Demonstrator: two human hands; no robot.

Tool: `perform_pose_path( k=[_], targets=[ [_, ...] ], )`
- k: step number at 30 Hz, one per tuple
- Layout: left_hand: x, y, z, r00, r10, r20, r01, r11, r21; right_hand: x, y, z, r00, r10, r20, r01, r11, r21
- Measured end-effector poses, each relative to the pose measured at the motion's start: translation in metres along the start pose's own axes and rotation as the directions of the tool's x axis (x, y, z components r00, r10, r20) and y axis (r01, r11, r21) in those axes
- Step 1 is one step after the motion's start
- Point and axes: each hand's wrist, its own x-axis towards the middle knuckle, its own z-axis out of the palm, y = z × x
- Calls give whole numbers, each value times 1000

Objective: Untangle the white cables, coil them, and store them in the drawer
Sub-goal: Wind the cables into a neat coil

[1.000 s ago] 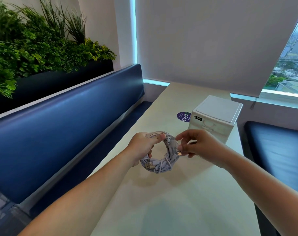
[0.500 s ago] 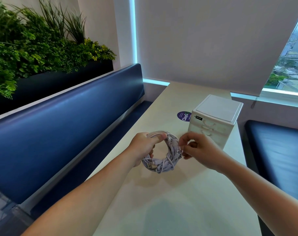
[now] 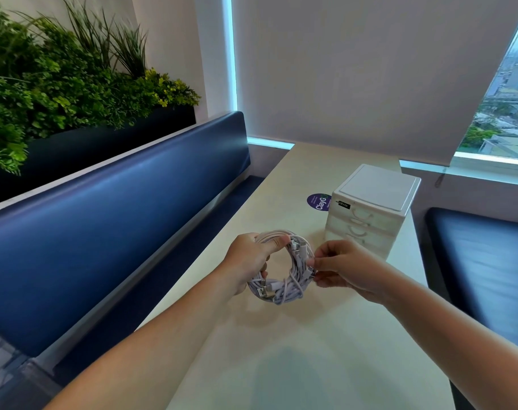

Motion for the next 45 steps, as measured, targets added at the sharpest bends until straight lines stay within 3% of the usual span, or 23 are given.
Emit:
perform_pose_path(
  k=[5,10,16,21,25,31,36,39,45],
  targets=[
    [-1,-3,1,1000,5,-15,-5,1000,8,1,3,2,1000,-13,0,13,1000,-18],
    [0,0,0,1000,4,-23,-4,1000,0,-4,7,-1,996,-29,89,25,999,46],
    [0,6,-1,1000,8,-3,-8,1000,9,1,11,-1,999,-44,25,43,999,22],
    [1,7,-4,1000,-9,14,8,1000,12,3,11,-6,994,-2,108,4,1000,-11],
    [1,6,-2,1000,-16,2,16,1000,-18,3,9,-1,999,-34,36,32,999,42],
    [-1,6,3,999,5,-32,-5,1000,-2,5,17,12,979,-156,-132,140,982,-129],
    [-1,7,-1,999,-12,-34,12,1000,0,2,13,6,993,-110,-42,113,990,81],
    [-2,8,-3,999,-34,-11,34,999,-41,3,12,-2,992,-123,-19,123,992,7],
    [-2,7,-2,999,-46,-27,45,998,-53,6,15,-11,995,-85,46,79,991,107]
  ],
)
